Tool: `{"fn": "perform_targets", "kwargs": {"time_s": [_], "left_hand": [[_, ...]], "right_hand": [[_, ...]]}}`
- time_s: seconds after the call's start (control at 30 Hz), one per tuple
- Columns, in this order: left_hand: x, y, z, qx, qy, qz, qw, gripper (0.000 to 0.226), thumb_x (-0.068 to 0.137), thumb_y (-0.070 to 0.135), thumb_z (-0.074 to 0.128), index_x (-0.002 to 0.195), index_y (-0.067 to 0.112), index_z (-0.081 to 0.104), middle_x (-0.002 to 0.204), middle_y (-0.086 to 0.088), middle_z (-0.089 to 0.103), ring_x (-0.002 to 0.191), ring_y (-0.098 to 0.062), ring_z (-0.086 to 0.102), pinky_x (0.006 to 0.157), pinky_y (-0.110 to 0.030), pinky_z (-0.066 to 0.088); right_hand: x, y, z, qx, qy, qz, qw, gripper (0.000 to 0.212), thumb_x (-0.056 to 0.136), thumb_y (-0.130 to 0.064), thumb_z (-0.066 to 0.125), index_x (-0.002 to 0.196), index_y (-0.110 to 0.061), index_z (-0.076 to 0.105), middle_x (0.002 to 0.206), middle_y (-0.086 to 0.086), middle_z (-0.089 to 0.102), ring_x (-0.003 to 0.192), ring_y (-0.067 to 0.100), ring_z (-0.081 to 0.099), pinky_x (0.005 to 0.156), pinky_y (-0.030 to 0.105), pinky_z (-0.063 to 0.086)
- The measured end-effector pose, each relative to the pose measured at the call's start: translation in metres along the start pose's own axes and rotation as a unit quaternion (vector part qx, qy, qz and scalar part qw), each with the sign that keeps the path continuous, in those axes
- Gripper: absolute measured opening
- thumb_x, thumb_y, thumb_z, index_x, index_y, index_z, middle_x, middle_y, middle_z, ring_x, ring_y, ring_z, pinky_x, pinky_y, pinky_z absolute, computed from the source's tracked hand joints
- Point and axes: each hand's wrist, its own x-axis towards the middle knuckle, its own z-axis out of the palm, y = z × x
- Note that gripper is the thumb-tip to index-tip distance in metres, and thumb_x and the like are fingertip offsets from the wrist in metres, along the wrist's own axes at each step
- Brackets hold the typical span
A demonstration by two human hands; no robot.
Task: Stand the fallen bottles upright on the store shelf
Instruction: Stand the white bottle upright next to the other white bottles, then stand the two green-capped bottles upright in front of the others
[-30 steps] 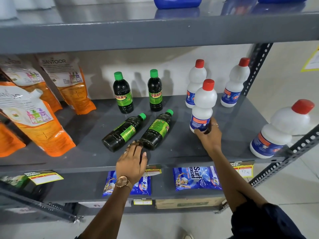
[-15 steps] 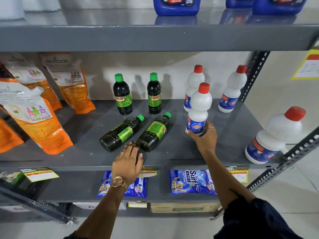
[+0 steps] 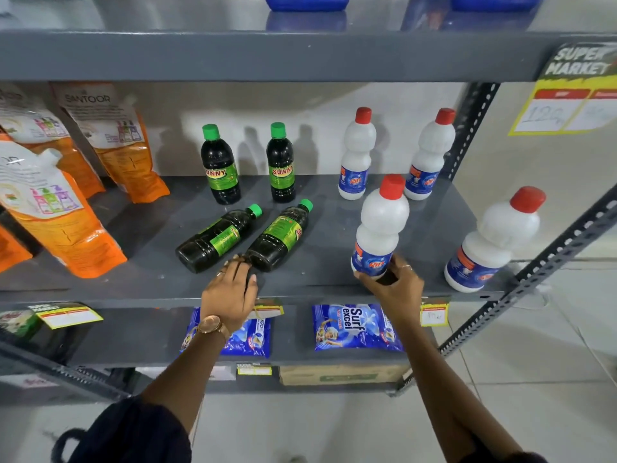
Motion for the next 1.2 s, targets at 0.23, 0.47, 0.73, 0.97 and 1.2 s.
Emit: {"fn": "perform_targets", "kwargs": {"time_s": [0.23, 0.47, 0.73, 0.97, 1.2], "left_hand": [[-0.001, 0.003, 0.002, 0.006, -0.019, -0.016, 1.000, 0.044, 0.090, 0.035, 0.027, 0.112, 0.008, 0.053, 0.112, -0.018, 0.062, 0.086, -0.035, 0.062, 0.063, -0.042, 0.055], [-0.005, 0.011, -0.004, -0.020, -0.052, -0.034, 0.998, 0.046, 0.093, 0.035, 0.028, 0.120, 0.006, 0.052, 0.127, -0.021, 0.056, 0.115, -0.039, 0.052, 0.086, -0.049, 0.050], [-0.039, -0.017, -0.050, -0.047, 0.036, 0.050, 0.997, 0.041, 0.091, 0.034, 0.040, 0.121, 0.009, 0.055, 0.124, -0.013, 0.052, 0.105, -0.026, 0.050, 0.088, -0.042, 0.042], [-0.007, -0.115, -0.069, -0.045, -0.005, -0.037, 0.998, 0.050, 0.083, 0.016, 0.032, 0.132, 0.011, 0.041, 0.120, -0.020, 0.052, 0.099, -0.040, 0.053, 0.083, -0.049, 0.047], [0.035, -0.164, -0.061, -0.079, -0.053, -0.061, 0.994, 0.057, 0.067, 0.008, 0.035, 0.120, 0.007, 0.054, 0.114, -0.024, 0.059, 0.101, -0.043, 0.055, 0.086, -0.048, 0.048]], "right_hand": [[-0.023, 0.013, -0.008, -0.024, 0.006, -0.017, 1.000, 0.061, 0.064, -0.035, 0.086, 0.116, -0.014, 0.062, 0.105, 0.000, 0.072, 0.092, 0.013, 0.068, 0.079, 0.026, 0.056], [-0.023, 0.019, -0.007, -0.020, 0.000, -0.027, 0.999, 0.068, 0.066, -0.033, 0.085, 0.125, -0.012, 0.058, 0.115, 0.002, 0.069, 0.100, 0.018, 0.066, 0.081, 0.021, 0.052], [-0.099, 0.007, 0.006, 0.002, 0.115, -0.021, 0.993, 0.056, 0.067, -0.061, 0.073, 0.104, -0.021, 0.059, 0.098, -0.002, 0.059, 0.093, 0.022, 0.057, 0.081, 0.045, 0.051], [-0.051, -0.075, 0.096, -0.066, -0.105, 0.060, 0.991, 0.077, 0.073, -0.082, 0.044, 0.107, -0.014, 0.058, 0.100, 0.007, 0.066, 0.096, 0.025, 0.063, 0.084, 0.037, 0.045], [0.036, -0.115, 0.164, -0.146, -0.119, 0.237, 0.953, 0.097, 0.060, -0.085, 0.052, 0.115, -0.005, 0.060, 0.105, 0.011, 0.066, 0.094, 0.028, 0.064, 0.093, 0.042, 0.052]]}}
